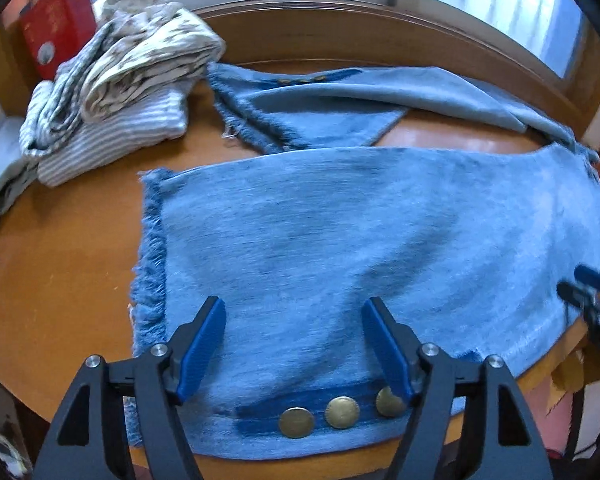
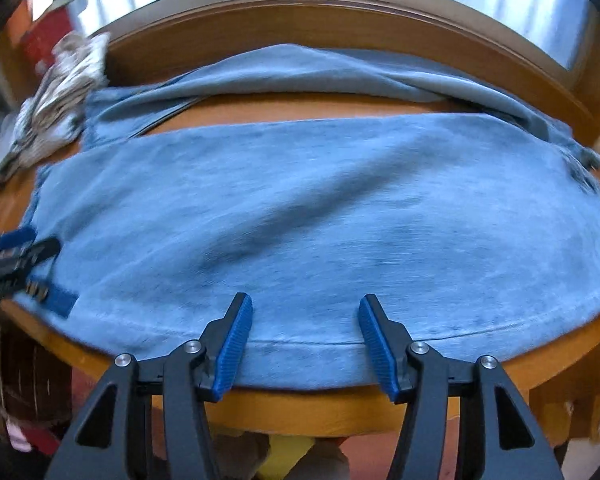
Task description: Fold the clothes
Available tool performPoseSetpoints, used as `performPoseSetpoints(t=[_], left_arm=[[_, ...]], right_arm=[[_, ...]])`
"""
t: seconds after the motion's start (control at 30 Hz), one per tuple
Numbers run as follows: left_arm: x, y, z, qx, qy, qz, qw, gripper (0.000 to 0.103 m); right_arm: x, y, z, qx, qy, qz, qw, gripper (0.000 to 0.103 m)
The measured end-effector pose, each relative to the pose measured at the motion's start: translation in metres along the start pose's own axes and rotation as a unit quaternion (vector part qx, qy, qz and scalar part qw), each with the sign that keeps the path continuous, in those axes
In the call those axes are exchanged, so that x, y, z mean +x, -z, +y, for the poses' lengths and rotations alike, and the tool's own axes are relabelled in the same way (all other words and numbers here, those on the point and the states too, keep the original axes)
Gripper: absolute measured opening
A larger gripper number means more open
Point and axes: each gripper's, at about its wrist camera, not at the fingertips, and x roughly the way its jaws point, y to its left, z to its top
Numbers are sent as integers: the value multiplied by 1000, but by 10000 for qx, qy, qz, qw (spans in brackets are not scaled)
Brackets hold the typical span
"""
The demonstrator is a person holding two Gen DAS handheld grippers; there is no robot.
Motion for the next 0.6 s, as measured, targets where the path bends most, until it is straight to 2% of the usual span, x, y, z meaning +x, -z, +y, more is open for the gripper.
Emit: performPoseSetpoints(t=[0.07,0.13,0.3,0.43,0.6], left_arm=[[0,-3,4,-121,-85,94,9998,71],[-4,-6,0,-133,-132,114,9998,69],[-22,-18,-45,6,-146,-126,9998,69],[-22,-30,-104,94,119,-148,9998,69],[-7,-45,-181,295,86,-79,9995,69]], right_arm=[[-8,3,-10,86,-167,-142,9997,50],[-19,6,-30,317,-203,-406,9985,49],[-43,13,-120,757,210,-741,9941,50],[-46,17,-223,1181,865,-660,9870,50],[-43,16,-335,1203,1259,-371,9840,50]])
